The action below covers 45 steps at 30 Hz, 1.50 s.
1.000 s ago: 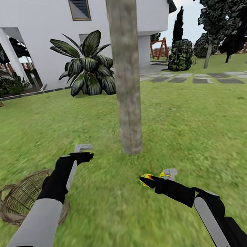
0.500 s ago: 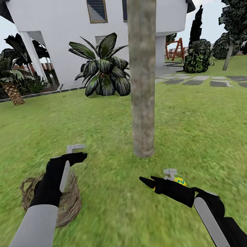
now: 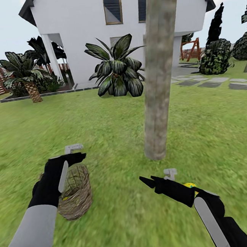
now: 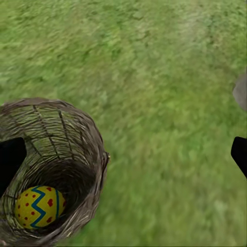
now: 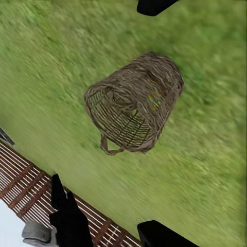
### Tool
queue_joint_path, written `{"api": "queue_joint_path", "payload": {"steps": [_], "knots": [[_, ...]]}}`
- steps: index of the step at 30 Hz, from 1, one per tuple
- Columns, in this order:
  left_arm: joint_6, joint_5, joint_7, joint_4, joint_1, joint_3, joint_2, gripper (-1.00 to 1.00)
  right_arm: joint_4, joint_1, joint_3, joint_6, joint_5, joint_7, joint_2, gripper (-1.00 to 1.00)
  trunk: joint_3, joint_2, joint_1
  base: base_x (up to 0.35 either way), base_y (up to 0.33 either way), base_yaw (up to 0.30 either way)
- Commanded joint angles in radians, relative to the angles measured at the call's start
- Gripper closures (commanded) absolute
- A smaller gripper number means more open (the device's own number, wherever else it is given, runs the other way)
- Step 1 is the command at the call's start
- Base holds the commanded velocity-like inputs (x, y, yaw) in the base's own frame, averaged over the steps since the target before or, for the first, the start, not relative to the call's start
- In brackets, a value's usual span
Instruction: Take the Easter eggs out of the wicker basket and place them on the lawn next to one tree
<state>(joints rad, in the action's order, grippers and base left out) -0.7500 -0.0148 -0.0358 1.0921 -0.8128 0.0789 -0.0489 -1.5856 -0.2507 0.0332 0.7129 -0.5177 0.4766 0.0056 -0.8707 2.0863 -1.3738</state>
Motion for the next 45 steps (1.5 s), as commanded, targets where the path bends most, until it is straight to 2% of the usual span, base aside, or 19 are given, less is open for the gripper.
{"api": "queue_joint_path", "payload": {"steps": [1,14,33,45], "knots": [[-0.005,-0.002,-0.004,0.001,0.000,0.004,0.000,-1.00,-0.001,-0.001,-0.001,0.007,-0.003,0.001,0.001,-1.00,0.000,0.000,0.000,0.000,0.140,0.210],[-0.003,-0.006,-0.007,-0.009,0.000,0.017,0.000,-1.00,-0.001,0.000,-0.001,0.006,-0.004,0.001,0.001,-1.00,0.011,0.000,0.000,0.058,0.211,0.192],[-0.008,-0.016,-0.012,-0.011,0.000,0.014,0.000,-1.00,-0.001,0.001,-0.002,0.006,-0.004,0.002,0.001,-1.00,0.012,0.000,0.000,0.098,0.014,0.014],[-0.120,-0.015,-0.013,-0.027,-0.001,0.016,0.000,-1.00,-0.001,0.001,-0.003,0.007,-0.004,0.002,0.001,-1.00,0.012,0.000,0.000,0.024,0.000,0.000]]}}
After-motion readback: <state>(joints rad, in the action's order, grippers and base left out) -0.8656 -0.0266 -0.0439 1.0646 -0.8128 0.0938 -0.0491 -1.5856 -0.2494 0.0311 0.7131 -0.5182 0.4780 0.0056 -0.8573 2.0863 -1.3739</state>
